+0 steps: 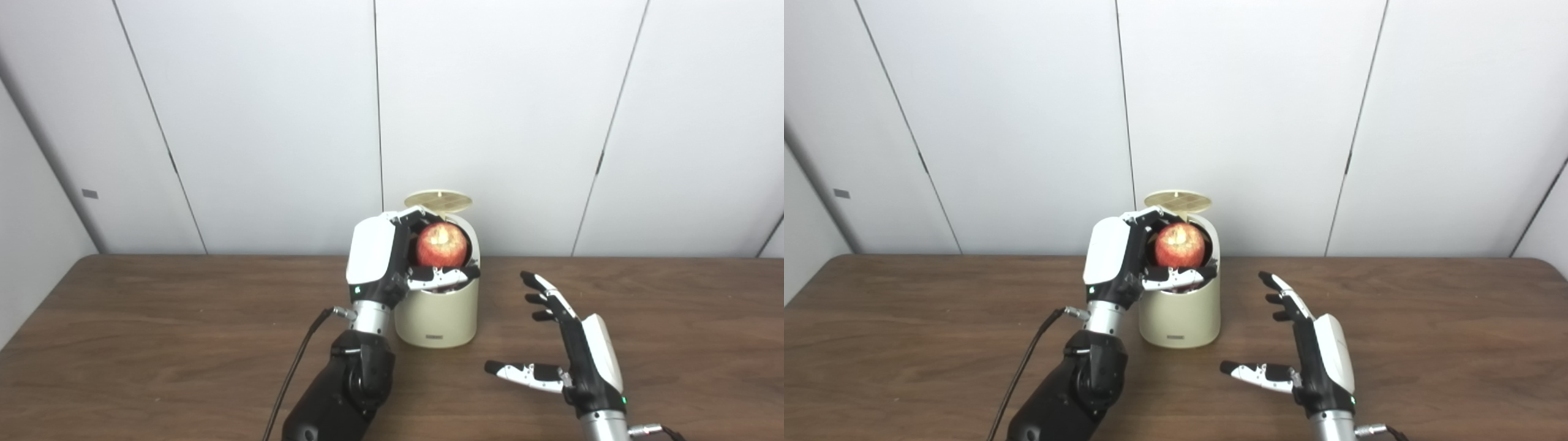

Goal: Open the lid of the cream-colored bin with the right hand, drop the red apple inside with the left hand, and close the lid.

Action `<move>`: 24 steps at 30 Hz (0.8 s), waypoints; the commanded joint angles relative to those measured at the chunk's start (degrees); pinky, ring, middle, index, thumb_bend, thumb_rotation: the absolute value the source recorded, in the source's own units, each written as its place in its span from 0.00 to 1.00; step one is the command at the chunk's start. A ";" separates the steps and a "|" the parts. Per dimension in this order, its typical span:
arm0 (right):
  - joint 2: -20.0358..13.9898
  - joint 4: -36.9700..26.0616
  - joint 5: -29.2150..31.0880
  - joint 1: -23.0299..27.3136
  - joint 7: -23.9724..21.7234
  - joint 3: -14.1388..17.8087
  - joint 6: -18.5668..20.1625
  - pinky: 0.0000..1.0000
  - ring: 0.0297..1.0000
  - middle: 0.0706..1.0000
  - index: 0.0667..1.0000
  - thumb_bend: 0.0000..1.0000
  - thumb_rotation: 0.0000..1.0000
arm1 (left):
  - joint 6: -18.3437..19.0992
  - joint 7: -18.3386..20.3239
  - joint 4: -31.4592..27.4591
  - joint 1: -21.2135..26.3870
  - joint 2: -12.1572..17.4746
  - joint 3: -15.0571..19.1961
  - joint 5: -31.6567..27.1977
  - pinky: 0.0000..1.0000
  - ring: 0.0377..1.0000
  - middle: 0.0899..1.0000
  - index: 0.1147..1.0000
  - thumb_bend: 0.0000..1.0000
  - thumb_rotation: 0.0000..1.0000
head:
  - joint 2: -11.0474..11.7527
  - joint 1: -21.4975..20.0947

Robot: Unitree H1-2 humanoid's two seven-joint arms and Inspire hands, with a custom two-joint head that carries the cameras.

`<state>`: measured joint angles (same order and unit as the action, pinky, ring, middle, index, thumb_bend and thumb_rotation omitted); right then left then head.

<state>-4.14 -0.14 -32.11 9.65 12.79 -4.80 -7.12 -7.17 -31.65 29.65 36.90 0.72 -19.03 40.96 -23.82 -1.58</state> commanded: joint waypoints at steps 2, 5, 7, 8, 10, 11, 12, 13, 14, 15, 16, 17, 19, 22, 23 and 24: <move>0.32 -2.24 0.10 2.14 0.88 0.02 -0.77 0.67 0.77 0.84 0.84 0.78 0.12 | 1.37 1.46 0.28 0.96 0.73 -0.72 1.48 0.73 0.63 0.44 0.45 0.52 0.00 | 0.00 -0.01; 0.33 -2.23 0.09 2.16 0.91 0.02 -0.74 0.67 0.77 0.84 0.84 0.78 0.12 | 2.26 1.99 -0.14 0.93 1.02 -0.89 1.59 0.73 0.65 0.55 0.44 0.52 0.05 | 0.00 -0.01; 0.34 -2.25 0.11 2.16 0.89 -0.01 -0.76 0.66 0.76 0.83 0.84 0.78 0.11 | 2.66 2.28 -0.41 0.88 1.25 -1.05 1.66 0.73 0.67 0.60 0.55 0.72 0.07 | 0.00 -0.01; 0.35 -2.36 0.13 2.14 0.83 -0.02 -0.71 0.66 0.76 0.83 0.84 0.78 0.11 | 2.69 2.33 -0.50 0.85 1.39 -1.10 1.65 0.73 0.68 0.61 0.59 0.79 0.08 | -0.33 0.19; 0.40 -2.61 0.16 2.08 0.64 -0.03 -0.40 0.67 0.77 0.84 0.84 0.78 0.11 | 2.71 2.44 -0.64 0.79 1.55 -1.10 1.55 0.74 0.70 0.66 0.65 0.85 0.09 | -0.32 0.23; 0.42 -2.70 0.17 2.07 0.56 -0.04 -0.27 0.67 0.77 0.84 0.84 0.78 0.11 | 2.69 2.46 -0.68 0.77 1.57 -1.06 1.55 0.74 0.70 0.68 0.66 0.85 0.09 | -0.32 0.23; 0.43 -2.78 0.13 2.07 0.47 -0.07 -0.10 0.67 0.77 0.84 0.84 0.78 0.11 | 2.69 2.44 -0.71 0.76 1.57 -0.96 1.53 0.74 0.71 0.68 0.67 0.85 0.09 | -0.34 0.29; 0.42 -2.85 0.09 2.08 0.39 -0.10 0.04 0.67 0.77 0.84 0.84 0.78 0.11 | 2.76 2.45 -0.72 0.76 1.58 -0.89 1.56 0.74 0.71 0.70 0.67 0.85 0.09 | -0.38 0.34; 0.41 -2.89 0.07 2.09 0.35 -0.13 0.13 0.66 0.76 0.84 0.84 0.78 0.11 | 2.81 2.46 -0.73 0.77 1.58 -0.84 1.59 0.75 0.72 0.72 0.68 0.85 0.09 | -0.38 0.34; 0.35 -2.81 -0.04 2.13 0.42 -0.19 0.02 0.66 0.76 0.84 0.84 0.78 0.11 | 3.02 2.50 -0.83 0.73 1.59 -0.77 1.64 0.75 0.72 0.72 0.68 0.85 0.10 | -0.36 0.39; 0.28 -2.71 -0.12 2.17 0.51 -0.24 -0.11 0.66 0.76 0.83 0.84 0.78 0.11 | 3.26 2.56 -0.91 0.70 1.58 -0.71 1.71 0.75 0.73 0.74 0.69 0.85 0.10 | -0.35 0.49; 0.22 -2.62 -0.17 2.19 0.58 -0.28 -0.22 0.66 0.76 0.83 0.84 0.78 0.11 | 3.41 2.60 -0.96 0.68 1.56 -0.67 1.76 0.75 0.74 0.76 0.70 0.84 0.10 | -0.33 0.55; 0.22 -2.67 -0.24 2.17 0.50 -0.35 0.01 0.66 0.76 0.83 0.84 0.78 0.11 | 4.00 2.87 -1.32 0.51 1.53 -0.55 1.89 0.76 0.77 0.79 0.71 0.83 0.11 | -0.31 0.65; 0.18 -2.90 -0.20 2.10 0.24 -0.48 0.31 0.66 0.76 0.83 0.84 0.79 0.12 | 4.87 2.89 -1.59 0.34 1.38 -0.24 2.15 0.77 0.83 0.86 0.75 0.83 0.11 | -0.32 0.77; 0.13 -2.93 -0.17 2.09 0.20 -0.53 0.31 0.66 0.76 0.83 0.84 0.79 0.13 | 5.04 2.78 -1.59 0.32 1.34 -0.17 2.26 0.77 0.84 0.88 0.76 0.83 0.11 | -0.32 0.77; 0.09 -2.92 -0.12 2.09 0.22 -0.57 0.23 0.66 0.76 0.83 0.84 0.79 0.13 | 5.07 2.57 -1.56 0.30 1.33 -0.12 2.38 0.77 0.85 0.89 0.76 0.84 0.11 | -0.32 0.77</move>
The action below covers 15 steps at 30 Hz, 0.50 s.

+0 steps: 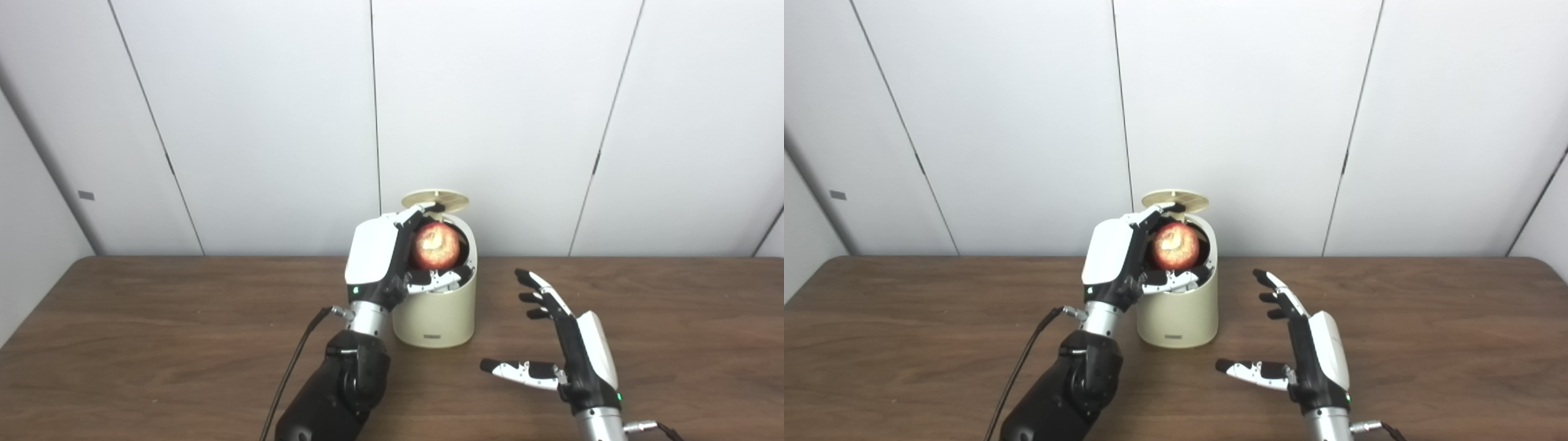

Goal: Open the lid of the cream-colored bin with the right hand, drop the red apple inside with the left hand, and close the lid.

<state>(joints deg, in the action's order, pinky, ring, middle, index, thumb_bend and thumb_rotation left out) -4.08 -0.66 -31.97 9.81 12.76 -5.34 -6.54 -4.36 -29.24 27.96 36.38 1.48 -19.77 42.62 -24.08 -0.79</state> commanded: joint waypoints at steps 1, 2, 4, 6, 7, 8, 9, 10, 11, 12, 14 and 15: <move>0.00 -2.38 -0.28 1.95 0.30 -0.07 -0.43 0.65 0.76 0.83 0.83 0.79 0.13 | 2.18 -0.07 0.19 0.81 0.56 0.69 0.79 0.77 0.86 0.90 0.77 0.84 0.10 | -0.06 -0.02; 0.00 -2.37 -0.18 1.95 0.29 -0.08 -0.48 0.65 0.76 0.83 0.83 0.79 0.13 | 2.09 -0.30 0.25 0.81 0.54 0.78 0.82 0.77 0.88 0.91 0.78 0.84 0.10 | -0.06 -0.02; -0.04 -2.31 -0.04 1.97 0.31 -0.13 -0.68 0.65 0.76 0.83 0.83 0.80 0.12 | 1.99 -0.56 0.24 0.75 0.51 0.95 0.82 0.78 0.90 0.93 0.79 0.84 0.10 | -0.06 -0.02; -0.11 -2.32 0.14 1.96 0.13 -0.19 -0.69 0.66 0.76 0.83 0.83 0.80 0.12 | 2.16 -0.64 0.14 0.69 0.51 1.05 0.93 0.79 0.91 0.94 0.80 0.84 0.10 | -0.06 -0.02; -0.13 -2.36 0.18 1.96 0.01 -0.23 -0.57 0.66 0.76 0.83 0.83 0.79 0.12 | 2.27 -0.62 0.10 0.67 0.51 1.08 1.00 0.78 0.91 0.94 0.80 0.84 0.10 | -0.06 0.08; -0.14 -2.49 0.11 1.93 -0.12 -0.28 -0.34 0.67 0.76 0.83 0.83 0.79 0.13 | 2.42 -0.62 0.05 0.66 0.50 1.13 1.10 0.78 0.91 0.94 0.80 0.84 0.10 | -0.06 0.08; -0.15 -2.60 0.18 1.90 -0.31 -0.33 -0.18 0.67 0.76 0.83 0.83 0.79 0.13 | 2.55 -0.59 -0.04 0.62 0.48 1.17 1.20 0.78 0.90 0.94 0.80 0.84 0.10 | -0.06 0.08; -0.20 -2.69 0.18 1.87 -0.45 -0.39 -0.14 0.67 0.76 0.83 0.83 0.79 0.13 | 2.62 -0.62 -0.09 0.60 0.46 1.21 1.29 0.78 0.90 0.94 0.80 0.84 0.11 | -0.06 0.08; -0.23 -2.86 0.11 1.84 -0.57 -0.47 -0.05 0.67 0.76 0.84 0.83 0.79 0.13 | 2.61 -0.70 -0.15 0.57 0.45 1.23 1.35 0.78 0.90 0.93 0.80 0.84 0.10 | -0.06 0.08; -0.31 -2.98 -0.02 1.81 -0.66 -0.57 -0.03 0.66 0.76 0.83 0.83 0.79 0.12 | 2.60 -0.73 -0.19 0.55 0.45 1.23 1.38 0.78 0.90 0.93 0.80 0.84 0.10 | -0.06 0.08; -0.39 -3.10 -0.28 1.79 -0.76 -0.72 0.01 0.66 0.76 0.83 0.83 0.78 0.11 | 2.61 -0.74 -0.22 0.52 0.46 1.26 1.36 0.79 0.90 0.93 0.80 0.84 0.11 | -0.08 0.12; -0.42 -3.13 -0.31 1.79 -0.81 -0.76 0.02 0.65 0.75 0.83 0.83 0.78 0.10 | 2.67 -0.68 -0.25 0.51 0.47 1.29 1.35 0.79 0.91 0.94 0.80 0.84 0.11 | -0.08 0.12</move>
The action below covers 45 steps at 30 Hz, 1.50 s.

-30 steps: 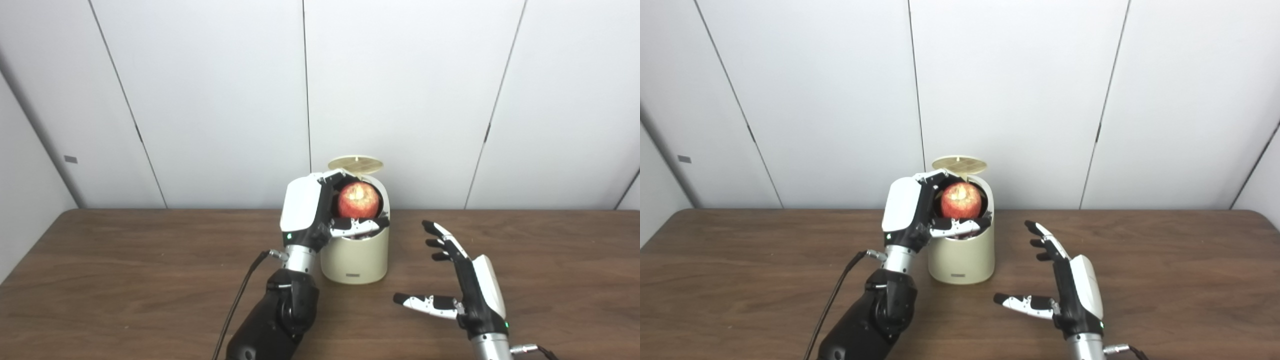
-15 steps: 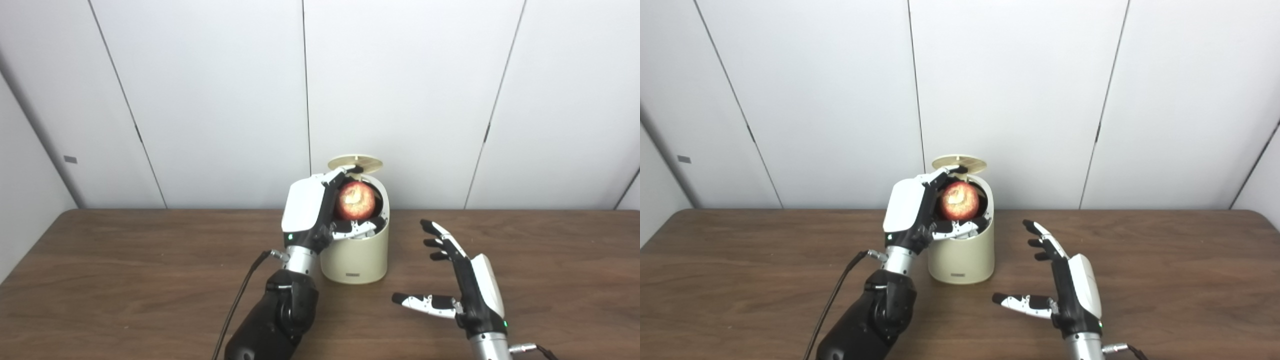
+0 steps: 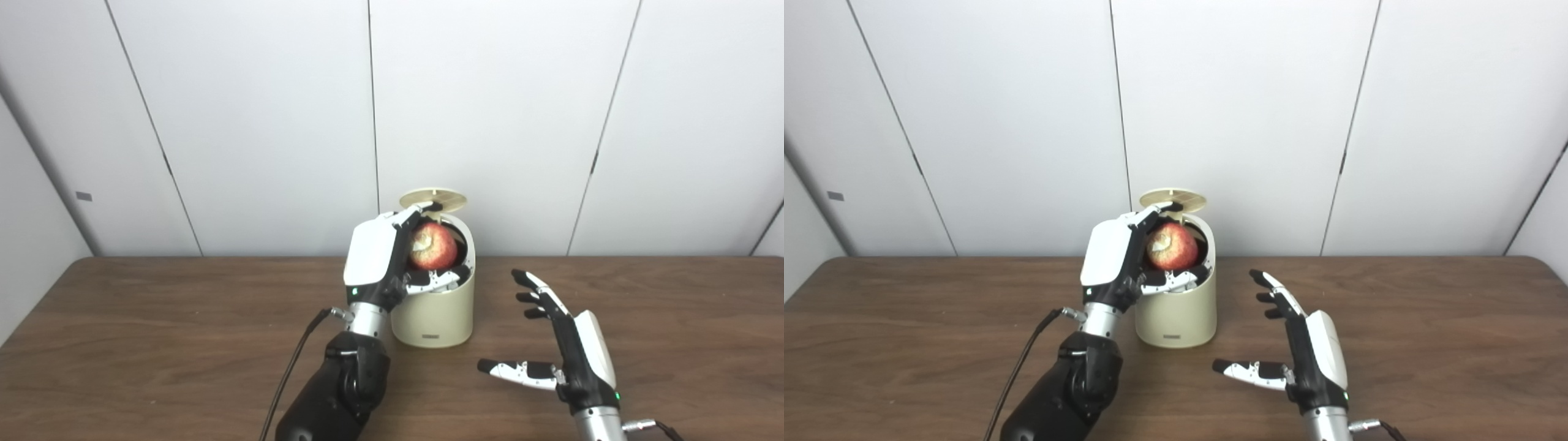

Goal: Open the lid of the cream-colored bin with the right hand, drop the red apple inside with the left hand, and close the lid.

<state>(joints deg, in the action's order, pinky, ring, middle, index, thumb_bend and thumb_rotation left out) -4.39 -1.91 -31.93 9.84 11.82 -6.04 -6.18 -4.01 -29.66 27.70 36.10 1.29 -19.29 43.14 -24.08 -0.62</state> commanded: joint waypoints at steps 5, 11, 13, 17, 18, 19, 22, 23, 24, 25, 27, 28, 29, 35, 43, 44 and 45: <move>-0.14 -2.13 -0.30 1.68 -0.13 -0.15 -0.34 0.64 0.74 0.83 0.82 0.78 0.07 | 2.31 -0.21 -0.21 0.67 0.71 0.90 0.71 0.79 0.91 0.94 0.81 0.83 0.12 | -0.20 -0.08; -0.38 -2.31 -0.26 1.63 -0.72 -0.34 -0.52 0.64 0.74 0.83 0.82 0.77 0.07 | 2.70 -0.73 -0.15 0.78 0.65 0.92 1.13 0.78 0.92 0.94 0.82 0.85 0.15 | -0.31 -0.03; -0.38 -2.38 0.04 1.61 -1.07 -0.40 -0.41 0.64 0.74 0.83 0.82 0.76 0.08 | 2.57 -0.90 -0.15 0.82 0.72 0.83 1.21 0.79 0.93 0.95 0.83 0.85 0.17 | -0.30 0.01; -0.47 -2.55 -0.47 1.63 -1.24 -0.55 0.04 0.63 0.74 0.83 0.82 0.76 0.08 | 2.26 -1.33 0.04 0.88 0.79 0.78 1.19 0.82 0.95 0.97 0.87 0.87 0.21 | -0.30 0.08; -0.47 -2.60 -0.47 1.63 -1.29 -0.54 0.10 0.63 0.74 0.83 0.82 0.76 0.09 | 2.26 -1.43 0.09 0.89 0.81 0.77 1.22 0.82 0.95 0.97 0.87 0.87 0.21 | -0.30 0.08; -0.46 -2.64 -0.42 1.63 -1.30 -0.51 0.09 0.63 0.74 0.83 0.82 0.76 0.08 | 2.23 -1.46 0.07 0.88 0.84 0.76 1.24 0.83 0.95 0.97 0.87 0.87 0.21 | -0.30 0.08; -0.41 -2.53 -0.35 1.71 -1.20 -0.44 -0.09 0.63 0.74 0.83 0.82 0.77 0.08 | 2.11 -1.25 -0.05 0.85 0.93 0.90 1.11 0.83 0.95 0.97 0.88 0.87 0.22 | -0.28 0.15; -0.39 -2.54 -0.33 1.72 -1.21 -0.44 -0.06 0.64 0.74 0.83 0.82 0.77 0.08 | 2.07 -1.14 -0.09 0.83 0.93 0.99 1.04 0.83 0.95 0.97 0.88 0.87 0.23 | -0.28 0.15; -0.40 -2.47 -0.31 1.74 -1.19 -0.45 -0.17 0.64 0.74 0.83 0.82 0.76 0.08 | 2.12 -1.04 -0.21 0.79 0.93 1.06 1.02 0.83 0.95 0.97 0.88 0.87 0.23 | -0.28 0.15; -0.42 -2.41 -0.35 1.74 -1.16 -0.48 -0.23 0.64 0.74 0.83 0.82 0.76 0.08 | 2.17 -1.01 -0.31 0.74 0.94 1.11 1.05 0.83 0.94 0.97 0.88 0.88 0.23 | -0.28 0.15; -0.48 -2.31 -0.56 1.76 -1.10 -0.56 -0.30 0.64 0.74 0.83 0.82 0.76 0.07 | 2.30 -0.97 -0.47 0.66 0.99 1.14 1.20 0.83 0.94 0.96 0.88 0.88 0.24 | -0.28 0.15; -0.51 -2.23 -0.60 1.80 -1.10 -0.57 -0.34 0.64 0.74 0.83 0.81 0.76 0.07 | 2.40 -0.95 -0.50 0.65 1.00 1.16 1.29 0.83 0.94 0.96 0.88 0.88 0.25 | -0.34 0.18; -0.54 -2.21 -0.64 1.83 -1.11 -0.59 -0.35 0.63 0.74 0.83 0.82 0.76 0.07 | 2.53 -0.89 -0.57 0.62 1.00 1.18 1.37 0.83 0.94 0.96 0.88 0.88 0.25 | -0.34 0.18; -0.48 -2.61 -0.96 1.70 -1.44 -0.61 0.23 0.64 0.74 0.83 0.82 0.76 0.07 | 2.67 -0.30 -1.35 0.26 0.98 1.28 1.43 0.82 0.93 0.95 0.87 0.89 0.28 | -0.43 0.27; -0.69 -2.52 -1.19 1.72 -1.58 -0.88 0.56 0.64 0.74 0.83 0.82 0.76 0.07 | 2.03 0.03 -2.72 -0.48 0.78 2.22 0.69 0.82 0.93 0.95 0.87 0.92 0.41 | -0.47 0.46; -0.73 -2.42 -1.16 1.76 -1.60 -0.88 0.56 0.63 0.74 0.83 0.82 0.76 0.06 | 2.02 0.03 -3.13 -0.64 0.76 2.41 0.62 0.82 0.93 0.95 0.87 0.91 0.43 | -0.43 0.55; -0.73 -2.44 -1.20 1.78 -1.68 -0.89 0.68 0.63 0.74 0.83 0.82 0.76 0.06 | 1.92 -0.12 -3.67 -0.83 0.75 2.60 0.62 0.82 0.93 0.95 0.87 0.90 0.45 | -0.43 0.55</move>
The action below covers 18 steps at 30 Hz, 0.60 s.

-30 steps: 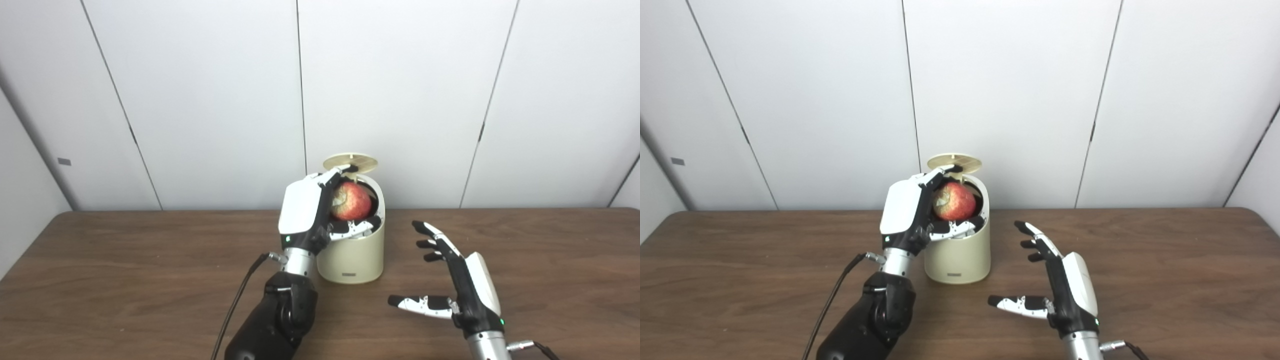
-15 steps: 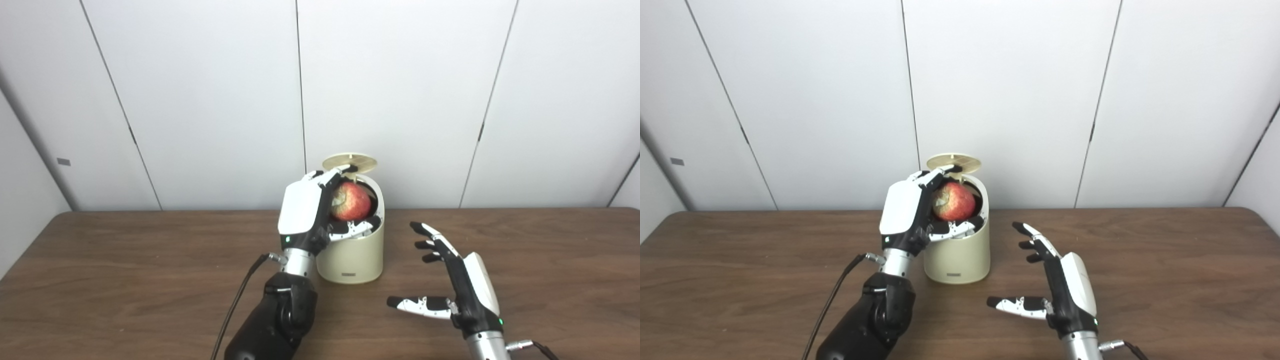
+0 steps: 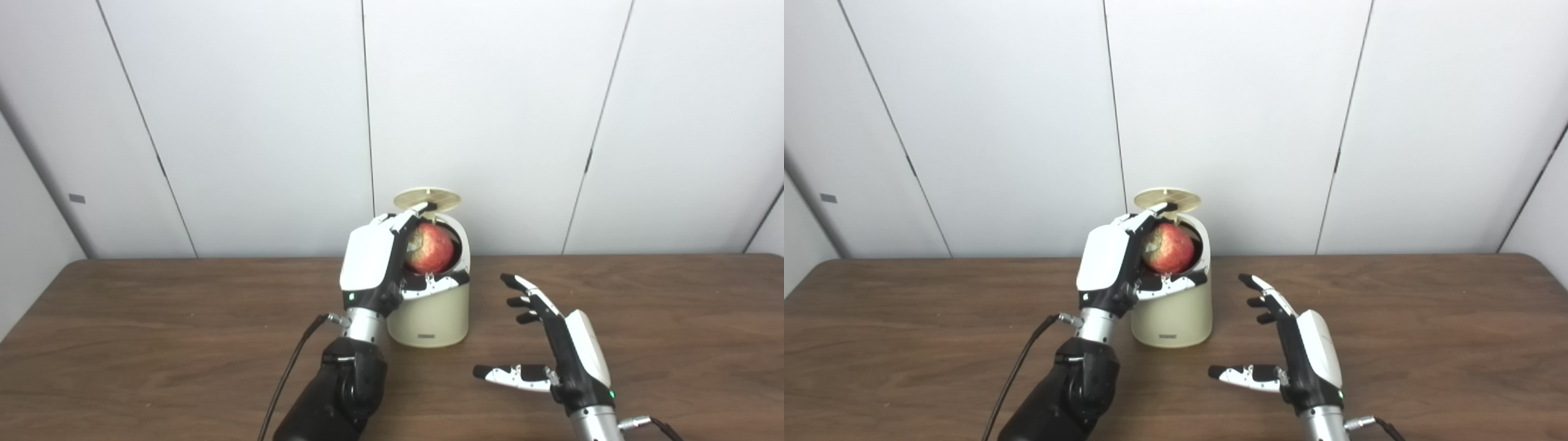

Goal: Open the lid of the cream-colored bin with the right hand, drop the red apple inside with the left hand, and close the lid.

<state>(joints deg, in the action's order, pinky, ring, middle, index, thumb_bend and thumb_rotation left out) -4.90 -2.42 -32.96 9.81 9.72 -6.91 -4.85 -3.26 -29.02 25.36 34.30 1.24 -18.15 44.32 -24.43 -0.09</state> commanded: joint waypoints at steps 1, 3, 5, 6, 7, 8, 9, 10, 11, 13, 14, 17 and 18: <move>-0.23 -1.93 -0.24 1.83 0.34 -0.03 -0.55 0.63 0.74 0.83 0.82 0.76 0.07 | 1.02 -0.82 -1.79 0.82 0.79 1.63 -0.57 0.80 0.93 0.94 0.87 0.89 0.45 | -0.02 0.08; -0.27 -1.90 -0.29 1.88 0.29 -0.05 -0.57 0.63 0.74 0.83 0.82 0.76 0.07 | 0.89 -0.84 -2.50 0.61 0.80 1.82 -0.48 0.79 0.92 0.94 0.87 0.88 0.45 | -0.02 0.13; -0.26 -1.79 -0.24 1.92 0.27 -0.05 -0.65 0.63 0.74 0.83 0.82 0.76 0.07 | 0.62 -0.76 -3.43 0.37 0.85 2.05 -0.57 0.79 0.92 0.93 0.86 0.86 0.45 | 0.00 0.17; -0.24 -1.70 -0.18 1.94 0.28 -0.04 -0.67 0.63 0.74 0.83 0.82 0.76 0.07 | 0.50 -0.74 -3.87 0.27 0.88 2.15 -0.55 0.79 0.92 0.93 0.85 0.85 0.45 | 0.04 0.22; -0.22 -1.63 -0.16 1.94 0.29 -0.05 -0.69 0.63 0.74 0.83 0.82 0.76 0.07 | 0.47 -0.62 -4.28 0.19 0.91 2.23 -0.52 0.79 0.91 0.92 0.85 0.85 0.44 | 0.04 0.22; -0.22 -1.60 -0.15 1.94 0.30 -0.08 -0.75 0.63 0.74 0.83 0.82 0.76 0.07 | 0.49 -0.45 -4.72 0.12 0.92 2.30 -0.47 0.78 0.91 0.92 0.85 0.84 0.44 | 0.04 0.22; -0.22 -1.61 -0.14 1.93 0.28 -0.10 -0.78 0.63 0.74 0.83 0.82 0.76 0.07 | 0.51 -0.34 -5.04 0.06 0.93 2.34 -0.44 0.78 0.91 0.92 0.85 0.84 0.43 | 0.04 0.22; -0.22 -1.64 -0.24 1.92 0.25 -0.17 -0.71 0.63 0.74 0.83 0.82 0.76 0.07 | 0.45 -0.21 -5.29 0.00 0.95 2.39 -0.50 0.78 0.90 0.92 0.85 0.84 0.42 | 0.10 0.39; -0.20 -1.69 -0.30 1.91 0.21 -0.22 -0.63 0.62 0.74 0.83 0.82 0.76 0.06 | 0.44 -0.10 -5.49 -0.06 0.94 2.43 -0.55 0.78 0.90 0.92 0.85 0.84 0.42 | 0.10 0.39; -0.20 -1.71 -0.35 1.89 0.21 -0.34 -0.71 0.62 0.73 0.82 0.82 0.76 0.05 | 0.49 0.21 -5.96 -0.25 0.93 2.55 -0.58 0.77 0.90 0.92 0.84 0.84 0.40 | 0.04 0.43; -0.20 -1.71 -0.31 1.88 0.21 -0.38 -0.76 0.62 0.73 0.82 0.82 0.77 0.05 | 0.52 0.31 -6.09 -0.32 0.93 2.59 -0.56 0.77 0.90 0.92 0.84 0.84 0.40 | 0.04 0.43; -0.21 -1.86 -0.36 1.86 0.17 -0.47 -0.68 0.61 0.73 0.82 0.82 0.77 0.04 | 0.06 0.17 -6.39 -0.54 0.90 2.83 -0.79 0.76 0.89 0.91 0.83 0.84 0.38 | 0.06 0.39; -0.24 -1.86 -0.47 1.87 0.23 -0.51 -0.75 0.61 0.73 0.82 0.81 0.77 0.04 | -0.09 0.03 -6.42 -0.59 0.91 2.87 -0.77 0.75 0.88 0.90 0.83 0.84 0.38 | 0.06 0.39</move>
<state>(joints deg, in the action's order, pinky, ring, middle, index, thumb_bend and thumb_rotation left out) -5.03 -2.40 -33.08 9.82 9.40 -7.38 -4.82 -3.17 -27.68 20.35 32.19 1.49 -16.38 43.38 -24.35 0.26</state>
